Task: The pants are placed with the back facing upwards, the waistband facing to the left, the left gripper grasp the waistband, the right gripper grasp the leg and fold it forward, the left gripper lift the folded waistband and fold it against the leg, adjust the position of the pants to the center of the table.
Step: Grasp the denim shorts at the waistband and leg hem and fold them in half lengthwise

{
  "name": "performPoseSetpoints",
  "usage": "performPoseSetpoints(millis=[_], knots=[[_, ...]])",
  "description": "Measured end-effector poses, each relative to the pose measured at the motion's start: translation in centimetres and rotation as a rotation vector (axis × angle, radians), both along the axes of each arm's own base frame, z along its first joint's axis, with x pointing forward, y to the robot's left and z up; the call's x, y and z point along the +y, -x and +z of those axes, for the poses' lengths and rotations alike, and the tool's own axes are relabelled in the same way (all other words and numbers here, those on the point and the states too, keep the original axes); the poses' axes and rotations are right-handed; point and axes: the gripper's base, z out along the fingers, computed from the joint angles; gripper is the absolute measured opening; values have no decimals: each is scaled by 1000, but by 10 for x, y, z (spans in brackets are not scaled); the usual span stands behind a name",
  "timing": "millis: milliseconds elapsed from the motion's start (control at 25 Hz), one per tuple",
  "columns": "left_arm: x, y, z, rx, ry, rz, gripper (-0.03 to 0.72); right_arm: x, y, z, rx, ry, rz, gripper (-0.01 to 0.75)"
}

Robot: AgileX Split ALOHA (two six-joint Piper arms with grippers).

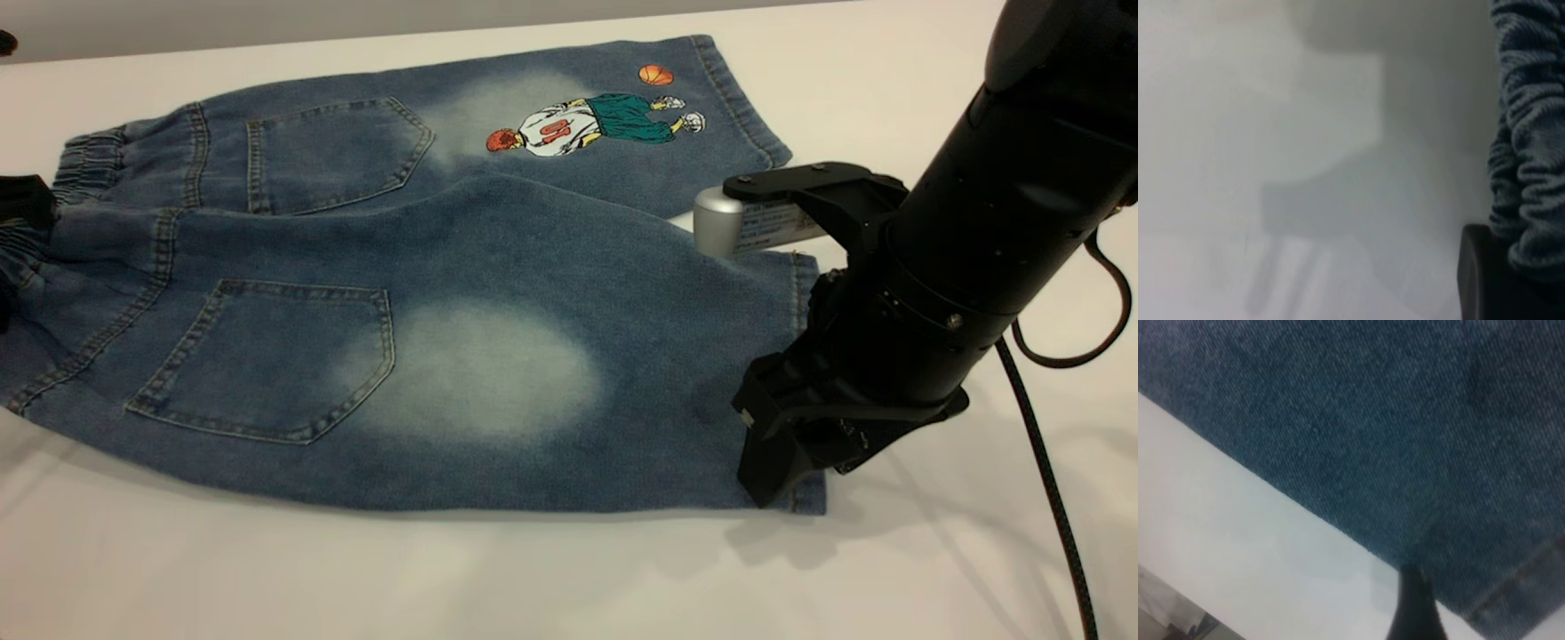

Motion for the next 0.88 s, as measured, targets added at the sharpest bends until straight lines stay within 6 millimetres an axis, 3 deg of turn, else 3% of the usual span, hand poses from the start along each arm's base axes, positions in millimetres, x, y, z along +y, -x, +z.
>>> performPoseSetpoints(millis=[600, 720, 880], knots=[[0, 0, 0, -2, 0, 0, 135, -1, 2, -12, 41, 13, -14, 413], [0, 0, 0, -2, 0, 0, 135, -1, 2, -12, 35, 17, -15, 351], [0, 0, 0, -2, 0, -1, 135, -2, 2, -16, 38, 28, 1, 190]])
